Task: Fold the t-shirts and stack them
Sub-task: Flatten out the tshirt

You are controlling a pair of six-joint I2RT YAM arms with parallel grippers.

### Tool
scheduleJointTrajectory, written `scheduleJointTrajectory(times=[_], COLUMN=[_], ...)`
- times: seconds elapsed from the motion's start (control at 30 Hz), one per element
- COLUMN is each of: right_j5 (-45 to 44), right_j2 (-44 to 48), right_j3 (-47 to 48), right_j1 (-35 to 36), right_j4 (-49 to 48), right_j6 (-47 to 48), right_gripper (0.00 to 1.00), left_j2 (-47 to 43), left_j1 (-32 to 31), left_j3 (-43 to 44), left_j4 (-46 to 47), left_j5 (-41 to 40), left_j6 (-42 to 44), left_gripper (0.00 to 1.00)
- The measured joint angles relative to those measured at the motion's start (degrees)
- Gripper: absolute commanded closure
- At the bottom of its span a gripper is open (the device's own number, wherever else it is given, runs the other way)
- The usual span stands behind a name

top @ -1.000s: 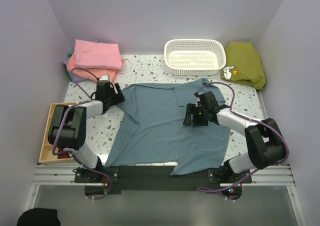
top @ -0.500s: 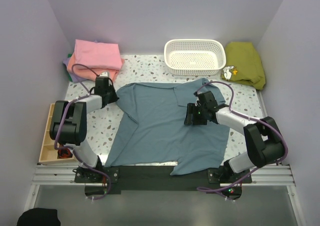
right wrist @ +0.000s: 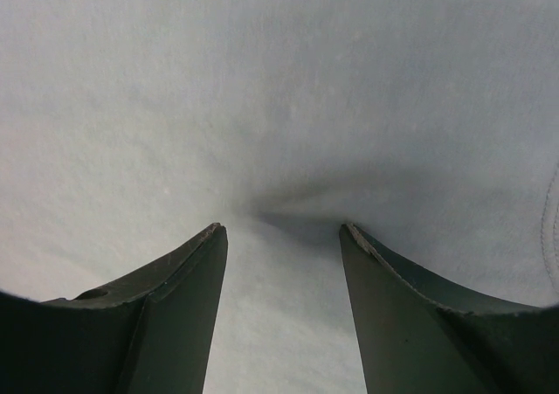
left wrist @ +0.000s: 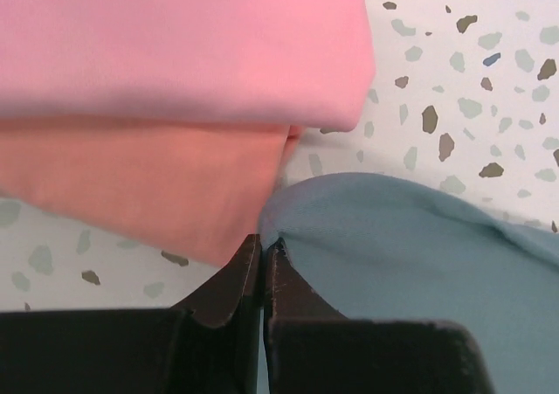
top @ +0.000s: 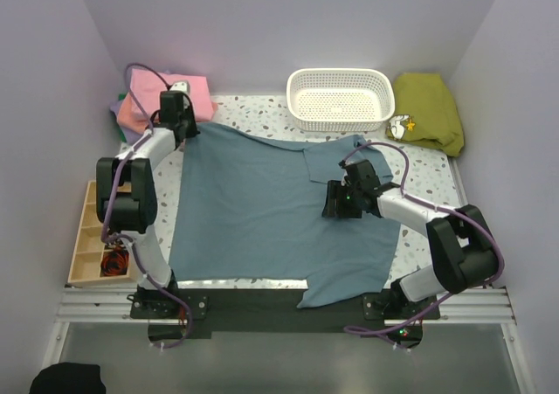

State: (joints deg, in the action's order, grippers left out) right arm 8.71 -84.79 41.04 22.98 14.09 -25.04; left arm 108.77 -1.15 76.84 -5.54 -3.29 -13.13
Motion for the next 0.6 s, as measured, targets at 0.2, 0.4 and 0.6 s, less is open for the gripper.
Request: scheduleJointTrajectory(times=[0.2,0.4,0.6], right_j5=[0.0,0.0,-0.4], right_j2=[0.0,-0.3,0.7], right_j3=[0.0,0.2,-0.1], right_j1=[0.0,0.0,0.0], right_j4=[0.0,0.2,0.8], right_j6=[0.0,0.0,-0.5], right_gripper=[0.4,0.41,0.36], left_j2=[4.7,4.0,-1.4], left_j1=[0.0,0.0,-0.6], left_j3=[6.5,2.6,-9.4], left_j4=[-4.5,-4.7,-3.4], left_j5=[0.0,0.1,0.0], left_j6=[4.9,5.2,3.6], left_gripper=[1.0,1.0,1.0])
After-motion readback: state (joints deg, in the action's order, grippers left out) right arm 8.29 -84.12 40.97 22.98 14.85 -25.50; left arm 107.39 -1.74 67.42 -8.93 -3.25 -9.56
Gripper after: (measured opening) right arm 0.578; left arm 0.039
